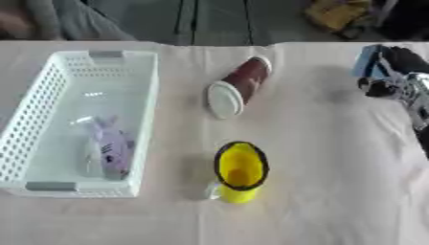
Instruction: Pick up objects on the table and place them in the box.
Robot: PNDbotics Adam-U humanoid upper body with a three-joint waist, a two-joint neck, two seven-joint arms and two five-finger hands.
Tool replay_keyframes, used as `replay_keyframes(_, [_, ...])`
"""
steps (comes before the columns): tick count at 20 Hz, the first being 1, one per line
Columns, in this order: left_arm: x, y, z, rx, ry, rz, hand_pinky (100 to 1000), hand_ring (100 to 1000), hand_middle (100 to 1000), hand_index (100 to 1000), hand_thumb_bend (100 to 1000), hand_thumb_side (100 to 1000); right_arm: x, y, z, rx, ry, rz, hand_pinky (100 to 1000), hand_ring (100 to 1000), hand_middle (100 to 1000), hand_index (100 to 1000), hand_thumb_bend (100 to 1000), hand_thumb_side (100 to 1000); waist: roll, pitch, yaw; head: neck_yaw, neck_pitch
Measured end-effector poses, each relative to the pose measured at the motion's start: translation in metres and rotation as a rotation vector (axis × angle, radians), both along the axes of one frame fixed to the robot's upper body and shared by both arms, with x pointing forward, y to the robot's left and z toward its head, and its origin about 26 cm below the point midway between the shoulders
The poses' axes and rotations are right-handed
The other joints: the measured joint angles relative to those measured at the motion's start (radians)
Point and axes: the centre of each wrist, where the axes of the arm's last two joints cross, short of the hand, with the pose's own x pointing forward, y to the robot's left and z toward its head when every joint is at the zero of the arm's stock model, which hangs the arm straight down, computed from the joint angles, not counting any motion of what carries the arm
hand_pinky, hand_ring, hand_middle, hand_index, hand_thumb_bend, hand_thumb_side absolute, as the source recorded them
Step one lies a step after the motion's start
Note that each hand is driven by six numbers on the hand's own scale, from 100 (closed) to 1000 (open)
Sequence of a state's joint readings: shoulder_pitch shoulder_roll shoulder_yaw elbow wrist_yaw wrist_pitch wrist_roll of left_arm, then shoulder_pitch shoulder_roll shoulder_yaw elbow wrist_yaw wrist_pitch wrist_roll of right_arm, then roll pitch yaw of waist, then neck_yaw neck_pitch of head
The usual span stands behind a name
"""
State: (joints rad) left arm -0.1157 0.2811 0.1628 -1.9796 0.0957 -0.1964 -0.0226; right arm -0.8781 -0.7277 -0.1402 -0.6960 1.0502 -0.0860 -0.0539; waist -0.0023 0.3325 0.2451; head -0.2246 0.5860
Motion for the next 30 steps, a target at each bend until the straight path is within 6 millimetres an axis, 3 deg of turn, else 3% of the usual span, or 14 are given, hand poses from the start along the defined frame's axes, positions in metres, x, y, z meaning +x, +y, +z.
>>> replay_keyframes(16, [0.0, 0.0, 0.0, -0.002, 0.001, 0.0, 288, 781, 780, 797, 303, 897, 0.0, 0.017, 0.028, 0.299, -0.334, 0.135, 100, 100, 100, 380, 100, 145, -0.003, -0.021, -0.005, 0.001, 0.0])
replay_keyframes(27, [0.0, 0.0, 0.0, -0.003, 0.005, 0.0, 291, 781, 779, 797, 311, 891, 0.001, 0.047, 0.053, 0.407, -0.48, 0.285, 100, 100, 100, 378, 100, 161, -0.017, -0.038, -0.007, 0.001, 0.0])
replay_keyframes(28, [0.0, 0.0, 0.0, -0.003, 0.005, 0.001, 291, 780, 779, 797, 296, 914, 0.001, 0.051, 0.054, 0.416, -0.485, 0.303, 100, 100, 100, 378, 100, 278, -0.018, -0.04, -0.007, 0.001, 0.0])
replay_keyframes(29, [0.0, 0.0, 0.0, -0.004, 0.005, 0.001, 291, 780, 779, 797, 314, 890, 0.001, 0.054, 0.056, 0.424, -0.491, 0.322, 100, 100, 100, 378, 100, 150, -0.02, -0.042, -0.007, 0.001, 0.0])
replay_keyframes(30, [0.0, 0.0, 0.0, -0.004, 0.005, 0.001, 291, 780, 778, 797, 316, 888, 0.001, 0.059, 0.058, 0.429, -0.495, 0.341, 100, 100, 100, 378, 100, 147, -0.021, -0.046, -0.008, 0.001, 0.0])
